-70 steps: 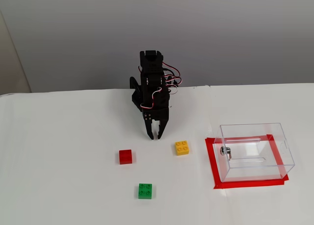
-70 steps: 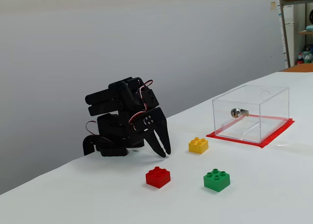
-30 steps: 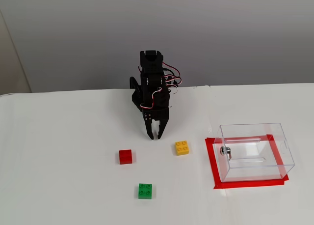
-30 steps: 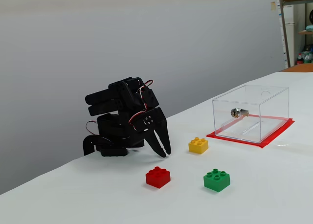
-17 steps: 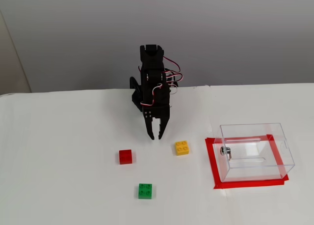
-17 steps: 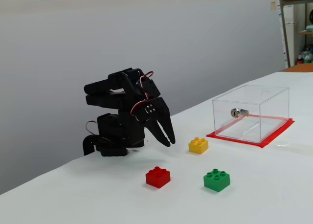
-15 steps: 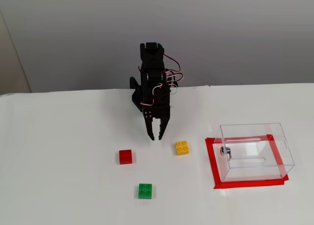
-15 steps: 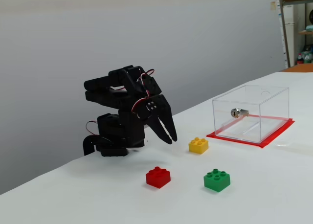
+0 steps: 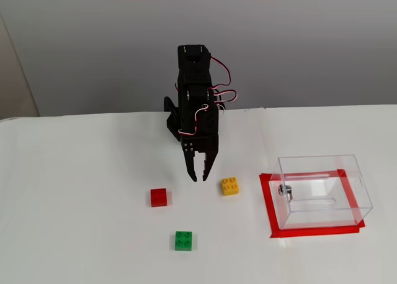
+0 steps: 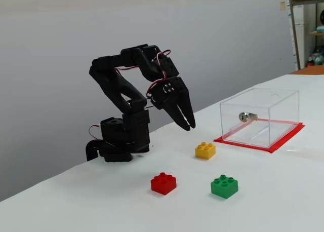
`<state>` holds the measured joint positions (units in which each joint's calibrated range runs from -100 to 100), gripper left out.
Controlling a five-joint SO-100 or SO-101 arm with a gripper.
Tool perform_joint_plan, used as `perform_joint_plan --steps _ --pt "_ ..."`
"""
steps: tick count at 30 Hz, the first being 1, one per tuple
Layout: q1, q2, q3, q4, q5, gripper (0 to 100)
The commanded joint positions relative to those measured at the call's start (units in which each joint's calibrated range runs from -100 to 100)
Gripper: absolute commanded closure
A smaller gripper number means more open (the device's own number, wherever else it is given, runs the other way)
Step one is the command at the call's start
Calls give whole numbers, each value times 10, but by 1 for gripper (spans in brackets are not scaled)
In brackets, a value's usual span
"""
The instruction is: Pick the green lego brick and place it into the transparent box
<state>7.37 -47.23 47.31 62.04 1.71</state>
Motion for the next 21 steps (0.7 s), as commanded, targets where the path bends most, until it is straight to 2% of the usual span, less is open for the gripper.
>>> perform_joint_plan --steps 1,12,21 --pt "2 71 -91 -7 -1 93" --pt "-1 270 -236 -11 -2 92" --pt "3 362 -247 -122 2 92"
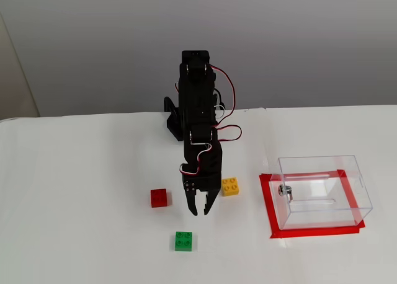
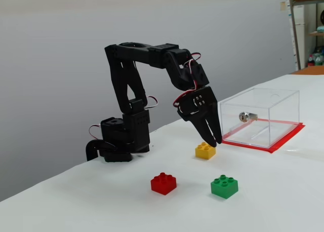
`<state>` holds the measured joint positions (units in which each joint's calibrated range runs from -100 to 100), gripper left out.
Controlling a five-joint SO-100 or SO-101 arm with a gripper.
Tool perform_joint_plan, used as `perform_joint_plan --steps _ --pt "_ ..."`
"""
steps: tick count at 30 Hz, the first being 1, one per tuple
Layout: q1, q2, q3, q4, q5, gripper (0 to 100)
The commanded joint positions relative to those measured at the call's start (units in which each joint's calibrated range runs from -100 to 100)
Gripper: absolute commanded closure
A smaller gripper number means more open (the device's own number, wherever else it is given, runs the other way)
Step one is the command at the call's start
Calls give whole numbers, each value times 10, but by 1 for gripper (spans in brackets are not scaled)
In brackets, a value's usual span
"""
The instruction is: Pick the green lego brick and place it into the transparent box
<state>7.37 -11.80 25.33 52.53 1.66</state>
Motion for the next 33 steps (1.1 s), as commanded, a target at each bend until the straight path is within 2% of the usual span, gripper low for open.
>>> perform_joint_plan --steps 1,18,26,33 --pt "5 15 -27 -34 2 92" --pt "24 115 -104 -46 4 92" --pt "31 124 -100 -51 1 71" --pt "26 142 -101 -53 0 63"
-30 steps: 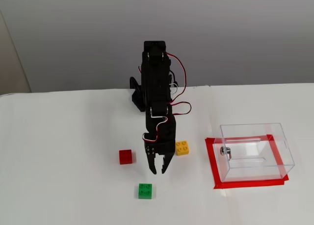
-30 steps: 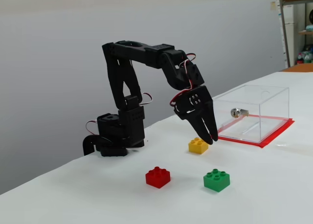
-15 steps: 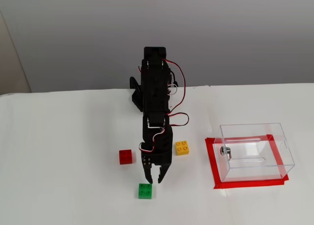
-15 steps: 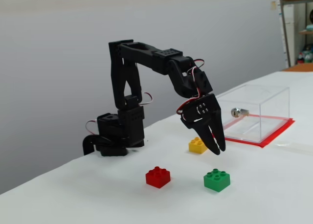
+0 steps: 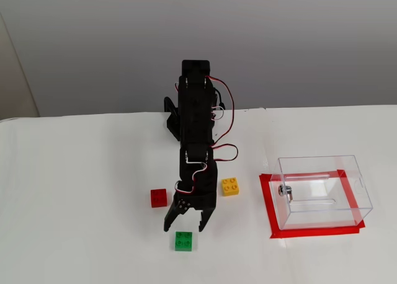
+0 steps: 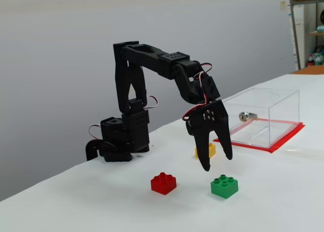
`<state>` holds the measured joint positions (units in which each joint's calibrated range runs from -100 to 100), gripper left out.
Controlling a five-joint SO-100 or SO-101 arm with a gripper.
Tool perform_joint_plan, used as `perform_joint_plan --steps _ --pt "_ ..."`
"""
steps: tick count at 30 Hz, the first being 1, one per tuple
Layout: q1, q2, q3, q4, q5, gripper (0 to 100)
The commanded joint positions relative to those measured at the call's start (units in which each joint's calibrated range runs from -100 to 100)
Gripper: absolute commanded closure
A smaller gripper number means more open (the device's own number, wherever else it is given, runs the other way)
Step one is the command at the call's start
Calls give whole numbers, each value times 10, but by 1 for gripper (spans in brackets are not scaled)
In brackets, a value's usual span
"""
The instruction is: Pick the green lego brick and place it into the transparent box
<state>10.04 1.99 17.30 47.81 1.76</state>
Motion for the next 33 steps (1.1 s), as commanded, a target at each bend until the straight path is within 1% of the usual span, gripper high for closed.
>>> perform_joint_plan --steps 1,11,18,33 --pt "-1 11 -20 -6 -1 63" --pt "-25 44 -28 -8 2 61" --pt "-30 74 -28 -62 2 61" --pt "-23 129 -38 -73 -1 62"
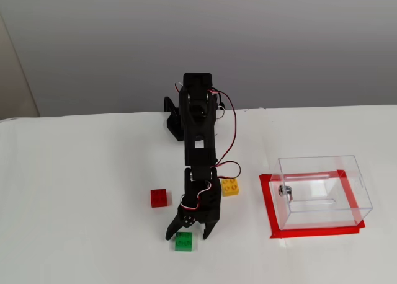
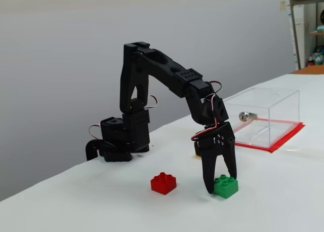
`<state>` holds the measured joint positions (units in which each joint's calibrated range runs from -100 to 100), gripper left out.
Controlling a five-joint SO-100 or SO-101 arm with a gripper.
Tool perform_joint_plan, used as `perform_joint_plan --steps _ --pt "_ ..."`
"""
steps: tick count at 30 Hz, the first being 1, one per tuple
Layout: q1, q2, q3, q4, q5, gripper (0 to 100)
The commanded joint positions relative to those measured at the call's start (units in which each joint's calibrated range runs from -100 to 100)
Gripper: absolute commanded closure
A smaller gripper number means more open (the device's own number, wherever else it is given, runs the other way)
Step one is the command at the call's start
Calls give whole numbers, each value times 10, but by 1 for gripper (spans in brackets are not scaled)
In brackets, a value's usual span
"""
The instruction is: Pick the green lego brick and place it into the transparent box
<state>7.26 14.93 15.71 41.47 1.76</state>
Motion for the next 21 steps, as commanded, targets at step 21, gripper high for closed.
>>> perform_joint_plan --steps 21 --pt "5 17 -29 -17 -1 81"
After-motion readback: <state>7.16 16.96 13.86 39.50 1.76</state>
